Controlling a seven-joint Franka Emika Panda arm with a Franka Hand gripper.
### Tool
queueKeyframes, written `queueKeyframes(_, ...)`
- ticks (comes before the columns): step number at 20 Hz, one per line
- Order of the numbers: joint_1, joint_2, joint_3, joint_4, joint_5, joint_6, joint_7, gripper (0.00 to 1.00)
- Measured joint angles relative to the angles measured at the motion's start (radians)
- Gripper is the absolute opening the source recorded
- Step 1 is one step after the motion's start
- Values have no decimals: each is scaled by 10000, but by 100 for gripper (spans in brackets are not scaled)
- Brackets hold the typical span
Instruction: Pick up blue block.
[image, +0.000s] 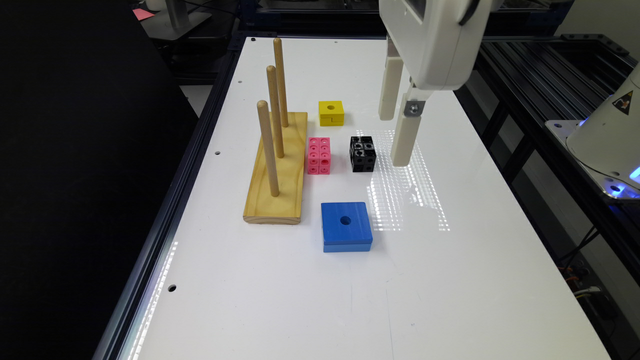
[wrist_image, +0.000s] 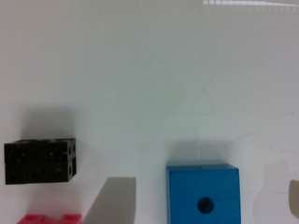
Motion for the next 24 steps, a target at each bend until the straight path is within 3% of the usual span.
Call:
queueKeyframes(9,-10,838,-3,-110,-141,998,9,100)
queueKeyframes(19,-8,942,-2,99,-145,1057,10,100)
queueKeyframes(22,-9,1310,-3,99,-185,1402,10,100)
queueKeyframes(24,-10,1785,-18,102,-280,1861,18,100)
